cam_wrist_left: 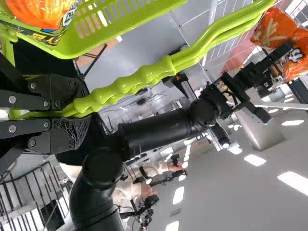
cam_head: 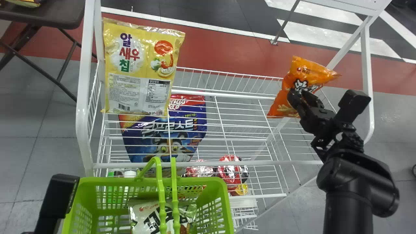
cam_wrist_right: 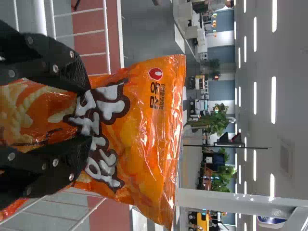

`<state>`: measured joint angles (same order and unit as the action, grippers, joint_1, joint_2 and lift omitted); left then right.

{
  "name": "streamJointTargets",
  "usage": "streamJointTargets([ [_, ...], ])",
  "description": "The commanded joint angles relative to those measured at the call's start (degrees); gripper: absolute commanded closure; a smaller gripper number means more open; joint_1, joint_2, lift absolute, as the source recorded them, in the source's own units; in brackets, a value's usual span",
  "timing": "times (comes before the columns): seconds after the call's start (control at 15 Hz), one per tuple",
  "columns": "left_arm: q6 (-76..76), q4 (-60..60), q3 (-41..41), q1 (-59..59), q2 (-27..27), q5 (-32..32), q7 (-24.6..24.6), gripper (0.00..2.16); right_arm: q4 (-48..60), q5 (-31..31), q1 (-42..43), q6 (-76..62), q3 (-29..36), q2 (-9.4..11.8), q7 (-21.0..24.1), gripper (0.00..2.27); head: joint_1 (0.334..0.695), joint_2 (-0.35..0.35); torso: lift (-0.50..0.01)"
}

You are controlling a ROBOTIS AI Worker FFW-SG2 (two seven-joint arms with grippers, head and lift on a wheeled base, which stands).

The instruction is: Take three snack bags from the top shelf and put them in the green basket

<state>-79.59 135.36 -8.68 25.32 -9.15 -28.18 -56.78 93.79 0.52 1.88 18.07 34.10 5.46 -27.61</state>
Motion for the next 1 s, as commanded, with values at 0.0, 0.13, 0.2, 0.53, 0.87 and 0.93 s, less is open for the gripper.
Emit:
streamJointTargets([
  [0.0,-0.2,0.0,-0.1,0.0,-0.1,0.0,-0.1,2.05,4.6,4.2,-4.0,0.3,0.7,0.0,-0.6,2.22,0.695,-0.350,-0.042],
  [0.13,-0.7,0.3,-0.1,0.1,-0.3,-0.1,-0.1,2.05,10.2,9.4,-8.2,0.3,1.5,-0.1,-2.6,2.22,0.695,-0.350,-0.042],
  [0.2,-0.9,0.4,-0.2,0.3,-0.3,-0.1,-0.1,2.05,14.3,11.5,-10.9,0.9,1.6,-0.4,-3.4,2.22,0.695,-0.350,-0.042],
  [0.53,-0.7,0.9,-1.2,0.7,-0.2,0.0,0.4,2.05,40.5,23.0,-23.9,24.4,5.4,-5.2,-9.4,2.22,0.695,-0.350,-0.042],
  [0.87,0.0,1.3,-1.7,1.1,-0.2,0.2,1.1,2.05,59.2,34.0,-31.8,68.2,11.4,-5.5,-16.2,2.22,0.695,-0.350,-0.042],
  [0.93,0.0,1.8,-1.8,1.3,-0.2,0.2,1.5,2.05,60.7,36.6,-32.4,72.0,12.8,-5.5,-17.3,2.22,0.695,-0.350,-0.042],
])
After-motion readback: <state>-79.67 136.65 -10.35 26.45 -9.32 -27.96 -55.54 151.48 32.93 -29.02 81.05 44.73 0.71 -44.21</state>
